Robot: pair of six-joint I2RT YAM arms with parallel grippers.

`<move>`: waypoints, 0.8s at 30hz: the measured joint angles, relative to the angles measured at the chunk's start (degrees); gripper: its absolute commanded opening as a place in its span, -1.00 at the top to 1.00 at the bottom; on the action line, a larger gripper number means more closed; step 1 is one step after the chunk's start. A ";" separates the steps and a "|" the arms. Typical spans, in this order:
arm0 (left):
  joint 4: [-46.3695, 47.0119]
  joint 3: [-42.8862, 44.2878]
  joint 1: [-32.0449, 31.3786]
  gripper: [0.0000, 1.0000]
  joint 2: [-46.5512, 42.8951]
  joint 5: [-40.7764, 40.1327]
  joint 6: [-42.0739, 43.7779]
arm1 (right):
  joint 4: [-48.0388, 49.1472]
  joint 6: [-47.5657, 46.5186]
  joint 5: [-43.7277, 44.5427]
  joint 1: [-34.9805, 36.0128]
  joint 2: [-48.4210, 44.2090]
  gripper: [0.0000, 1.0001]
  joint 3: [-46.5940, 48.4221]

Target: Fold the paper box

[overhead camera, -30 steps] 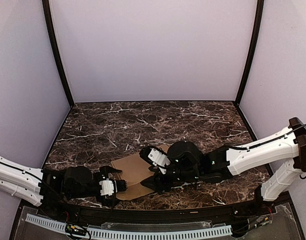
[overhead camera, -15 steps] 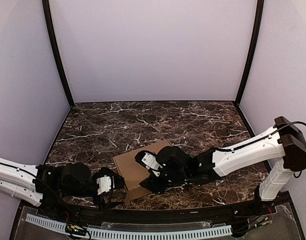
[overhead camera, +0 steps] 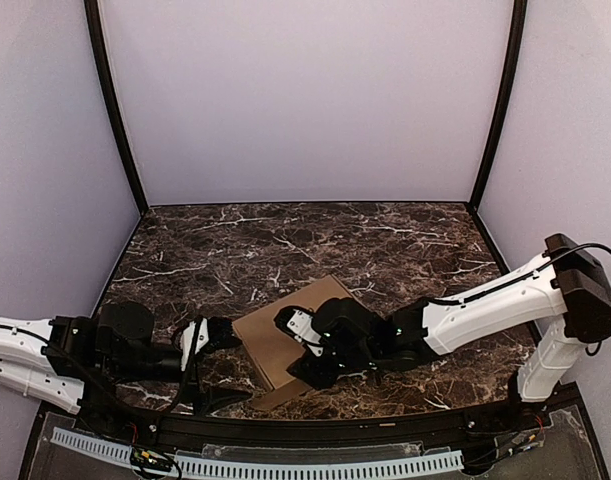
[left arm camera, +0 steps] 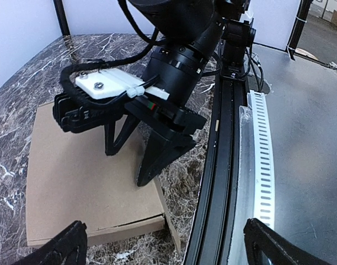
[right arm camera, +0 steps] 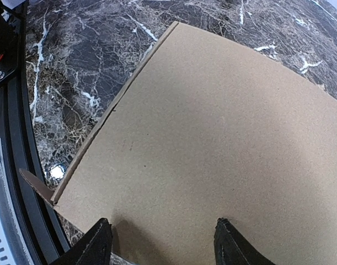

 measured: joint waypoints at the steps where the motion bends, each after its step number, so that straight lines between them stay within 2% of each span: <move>1: -0.52 0.39 0.00 -0.97 0.00 -0.17 -1.07 | -0.35 0.15 0.20 -0.02 -0.39 -0.24 -0.22; 5: -2.16 1.42 0.00 -0.97 1.79 -1.51 -6.25 | -3.43 0.81 1.40 -0.15 -3.45 -0.24 -1.70; 11: -3.58 1.64 0.00 -0.98 5.25 -5.40 -19.61 | -6.54 1.14 2.84 -1.18 -9.66 -0.26 -2.89; 20: -4.55 1.49 0.02 -0.96 3.08 -8.46 -38.16 | -8.94 -1.84 1.33 -3.15 -15.96 -0.14 -3.37; 24: -10.84 3.80 2.03 -0.96 3.78 -11.85 -41.68 | -8.04 -1.88 -1.86 -1.75 -19.89 -0.16 -5.95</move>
